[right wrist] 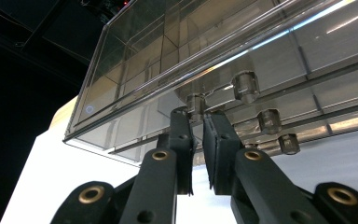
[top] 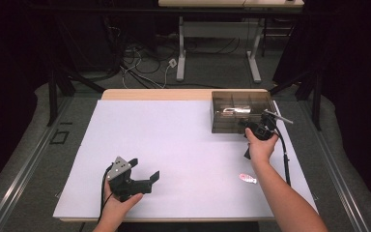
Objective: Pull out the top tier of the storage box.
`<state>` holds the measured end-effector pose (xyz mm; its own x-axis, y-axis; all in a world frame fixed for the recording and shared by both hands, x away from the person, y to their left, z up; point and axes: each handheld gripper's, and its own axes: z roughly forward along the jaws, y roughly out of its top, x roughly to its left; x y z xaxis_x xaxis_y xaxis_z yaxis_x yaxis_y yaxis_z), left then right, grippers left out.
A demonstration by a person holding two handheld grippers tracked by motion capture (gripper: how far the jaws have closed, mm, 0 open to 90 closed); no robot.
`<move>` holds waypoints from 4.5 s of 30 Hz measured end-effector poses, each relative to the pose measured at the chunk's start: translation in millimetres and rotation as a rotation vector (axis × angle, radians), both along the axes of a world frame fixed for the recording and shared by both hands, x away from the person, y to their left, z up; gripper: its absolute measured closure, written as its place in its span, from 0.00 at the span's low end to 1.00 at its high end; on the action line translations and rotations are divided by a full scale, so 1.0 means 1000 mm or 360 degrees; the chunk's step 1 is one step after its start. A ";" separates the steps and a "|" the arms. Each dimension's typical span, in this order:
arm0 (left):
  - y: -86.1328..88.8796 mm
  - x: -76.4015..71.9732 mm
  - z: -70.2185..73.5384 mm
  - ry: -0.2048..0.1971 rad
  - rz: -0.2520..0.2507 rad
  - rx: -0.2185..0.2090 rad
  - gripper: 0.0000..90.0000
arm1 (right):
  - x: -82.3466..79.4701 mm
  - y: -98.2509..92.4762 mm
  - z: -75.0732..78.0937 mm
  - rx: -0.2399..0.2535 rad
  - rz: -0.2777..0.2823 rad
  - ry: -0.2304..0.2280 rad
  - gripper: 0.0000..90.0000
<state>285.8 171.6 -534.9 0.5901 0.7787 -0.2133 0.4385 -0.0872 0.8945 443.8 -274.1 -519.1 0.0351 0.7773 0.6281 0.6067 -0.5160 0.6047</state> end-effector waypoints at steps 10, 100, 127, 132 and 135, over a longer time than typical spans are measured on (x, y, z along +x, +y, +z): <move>0.000 0.000 0.000 0.0004 0.0003 0.0001 0.01 | -0.002 -0.002 0.001 0.0007 0.0031 0.0035 0.92; -0.001 0.001 -0.001 0.0009 0.0005 0.0003 0.01 | -0.030 -0.009 0.005 -0.0006 0.0154 -0.0018 0.77; -0.002 0.000 -0.002 0.0010 0.0004 0.0006 0.01 | -0.041 -0.015 0.014 -0.0202 0.0240 -0.0069 0.57; -0.002 0.000 -0.002 0.0011 0.0005 0.0009 0.01 | -0.043 -0.018 0.016 -0.0256 0.0280 -0.0073 0.54; -0.002 0.000 -0.002 0.0010 0.0008 0.0008 0.01 | -0.045 -0.020 0.019 -0.0292 0.0334 -0.0039 0.53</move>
<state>286.2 169.6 -536.6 0.5849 0.7826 -0.2131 0.4446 -0.0896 0.8912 398.8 -293.8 -499.9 -0.1524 0.8668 0.4747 0.6726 -0.2609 0.6925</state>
